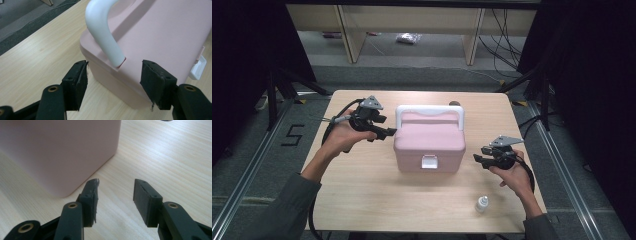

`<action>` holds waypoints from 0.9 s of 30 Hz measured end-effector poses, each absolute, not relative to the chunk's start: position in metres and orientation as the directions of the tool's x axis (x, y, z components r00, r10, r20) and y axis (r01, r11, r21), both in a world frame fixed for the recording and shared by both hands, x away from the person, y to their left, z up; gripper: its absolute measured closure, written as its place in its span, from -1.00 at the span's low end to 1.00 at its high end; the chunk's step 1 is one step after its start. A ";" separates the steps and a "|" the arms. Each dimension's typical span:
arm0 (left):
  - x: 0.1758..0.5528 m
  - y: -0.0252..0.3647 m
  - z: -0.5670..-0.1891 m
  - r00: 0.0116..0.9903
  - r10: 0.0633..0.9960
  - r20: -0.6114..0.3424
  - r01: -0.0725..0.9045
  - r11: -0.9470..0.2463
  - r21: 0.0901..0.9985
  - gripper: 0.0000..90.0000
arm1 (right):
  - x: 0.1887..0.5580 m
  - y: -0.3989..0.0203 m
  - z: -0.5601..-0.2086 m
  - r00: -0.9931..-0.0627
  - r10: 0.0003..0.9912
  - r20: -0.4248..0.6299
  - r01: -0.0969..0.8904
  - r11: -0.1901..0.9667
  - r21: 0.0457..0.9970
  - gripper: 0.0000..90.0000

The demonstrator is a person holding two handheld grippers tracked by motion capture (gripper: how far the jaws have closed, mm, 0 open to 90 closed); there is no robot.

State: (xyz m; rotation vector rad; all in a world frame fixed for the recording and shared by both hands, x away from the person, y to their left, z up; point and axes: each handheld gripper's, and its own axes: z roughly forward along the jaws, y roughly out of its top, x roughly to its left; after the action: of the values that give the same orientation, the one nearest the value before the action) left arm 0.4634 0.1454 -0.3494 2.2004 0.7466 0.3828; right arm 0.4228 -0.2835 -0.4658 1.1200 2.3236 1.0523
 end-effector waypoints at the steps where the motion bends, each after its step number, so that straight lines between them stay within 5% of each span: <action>1: 0.464 0.145 -0.347 0.782 0.622 0.039 0.390 -0.537 0.748 -0.19 | 0.424 -0.285 -0.467 -0.632 0.775 -0.013 0.501 0.422 0.755 0.24; 27: 0.486 0.117 -0.321 0.836 0.542 0.087 0.362 -0.664 0.654 -0.31 | 0.422 -0.289 -0.476 -0.624 0.781 0.000 0.528 0.422 0.738 0.22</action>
State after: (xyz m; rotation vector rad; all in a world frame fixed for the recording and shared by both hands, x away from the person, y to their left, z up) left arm 0.4860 0.1171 -0.3209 2.3650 0.6574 0.3634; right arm 0.4223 -0.2887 -0.4761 1.1243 2.3375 1.0291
